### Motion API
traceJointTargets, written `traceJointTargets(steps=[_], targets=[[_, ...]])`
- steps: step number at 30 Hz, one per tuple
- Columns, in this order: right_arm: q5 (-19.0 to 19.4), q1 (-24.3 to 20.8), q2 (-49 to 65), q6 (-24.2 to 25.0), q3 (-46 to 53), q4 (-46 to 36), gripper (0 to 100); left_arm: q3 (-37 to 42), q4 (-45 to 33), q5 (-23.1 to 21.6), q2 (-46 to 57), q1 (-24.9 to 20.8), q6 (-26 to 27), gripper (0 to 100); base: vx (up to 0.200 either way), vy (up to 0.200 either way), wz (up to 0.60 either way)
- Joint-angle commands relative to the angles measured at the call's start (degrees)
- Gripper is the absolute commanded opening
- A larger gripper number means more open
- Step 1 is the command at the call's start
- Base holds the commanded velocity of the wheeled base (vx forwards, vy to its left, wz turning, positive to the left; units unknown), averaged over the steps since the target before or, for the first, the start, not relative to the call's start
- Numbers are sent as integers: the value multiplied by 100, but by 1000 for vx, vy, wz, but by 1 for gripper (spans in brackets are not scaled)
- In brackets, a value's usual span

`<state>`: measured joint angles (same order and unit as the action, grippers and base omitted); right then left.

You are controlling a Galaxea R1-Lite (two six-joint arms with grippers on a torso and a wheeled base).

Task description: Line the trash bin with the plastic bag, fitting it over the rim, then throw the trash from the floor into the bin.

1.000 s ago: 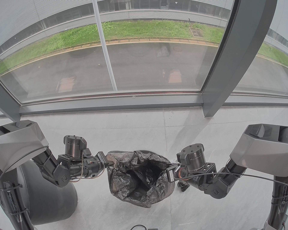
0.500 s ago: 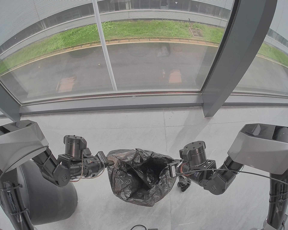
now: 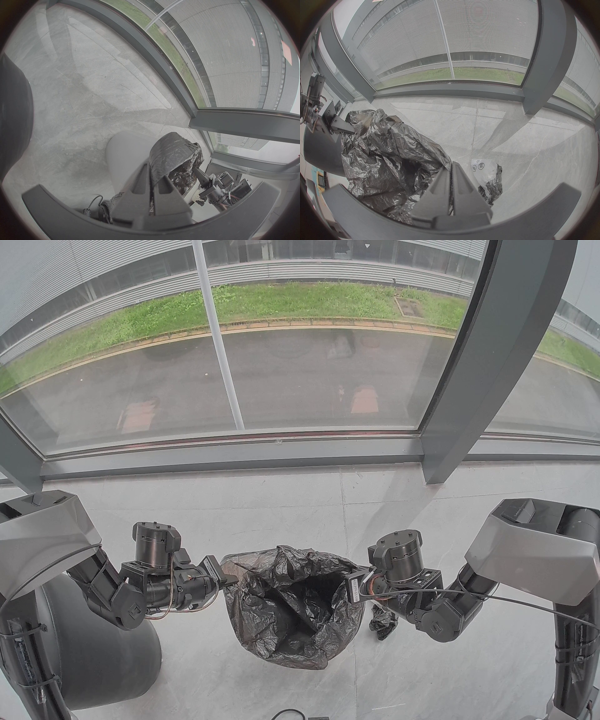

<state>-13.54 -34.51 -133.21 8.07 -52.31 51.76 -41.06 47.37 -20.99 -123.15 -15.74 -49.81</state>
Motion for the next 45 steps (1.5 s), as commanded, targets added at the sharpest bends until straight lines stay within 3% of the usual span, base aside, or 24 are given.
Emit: traceJointTargets(steps=[1,9,10,45], targets=[[1,-3,-65,2,-25,1,0,1,0,-1,-7,1,-2,0,0,0,0],[-34,32,-74,-16,-78,9,0,1,0,-1,-7,-8,-2,0,0,0,0],[-34,41,-65,-16,-78,9,100,1,0,-1,-16,-8,-2,0,0,0,0],[-34,23,691,2,45,-87,100,10,9,-1,37,-8,-2,0,0,0,0]])
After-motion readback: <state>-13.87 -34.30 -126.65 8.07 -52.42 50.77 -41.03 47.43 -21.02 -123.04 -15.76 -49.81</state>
